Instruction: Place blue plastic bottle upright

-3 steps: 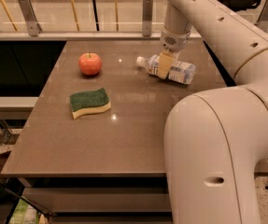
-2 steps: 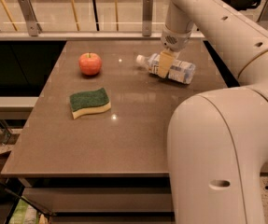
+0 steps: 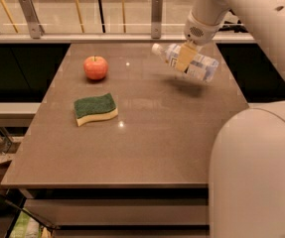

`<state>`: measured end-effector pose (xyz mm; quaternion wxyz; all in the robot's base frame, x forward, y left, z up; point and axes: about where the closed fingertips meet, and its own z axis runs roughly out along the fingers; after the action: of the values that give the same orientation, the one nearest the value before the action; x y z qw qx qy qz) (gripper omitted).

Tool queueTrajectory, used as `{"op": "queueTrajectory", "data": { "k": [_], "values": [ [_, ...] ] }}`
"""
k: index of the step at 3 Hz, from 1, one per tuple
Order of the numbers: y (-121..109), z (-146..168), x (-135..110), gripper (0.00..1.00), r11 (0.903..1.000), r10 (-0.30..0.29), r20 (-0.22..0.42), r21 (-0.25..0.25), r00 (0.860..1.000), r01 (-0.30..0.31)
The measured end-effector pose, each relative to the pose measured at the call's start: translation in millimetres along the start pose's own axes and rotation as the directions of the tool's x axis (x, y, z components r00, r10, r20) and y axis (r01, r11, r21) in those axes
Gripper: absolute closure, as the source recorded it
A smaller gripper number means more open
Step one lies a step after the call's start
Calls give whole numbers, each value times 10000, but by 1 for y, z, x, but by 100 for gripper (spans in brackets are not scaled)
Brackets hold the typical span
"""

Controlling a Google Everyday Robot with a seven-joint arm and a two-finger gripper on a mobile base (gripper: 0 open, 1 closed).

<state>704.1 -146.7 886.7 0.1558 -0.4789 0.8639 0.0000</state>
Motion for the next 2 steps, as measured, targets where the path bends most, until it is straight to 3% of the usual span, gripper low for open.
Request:
{"op": "queueTrajectory", "data": {
  "k": [1,2],
  "values": [
    [-3,-28,4,100,9988,370,1023,266,9941,-399],
    [-10,-51,2,100,9969,519,2211,470,9739,-638]
  ]
}}
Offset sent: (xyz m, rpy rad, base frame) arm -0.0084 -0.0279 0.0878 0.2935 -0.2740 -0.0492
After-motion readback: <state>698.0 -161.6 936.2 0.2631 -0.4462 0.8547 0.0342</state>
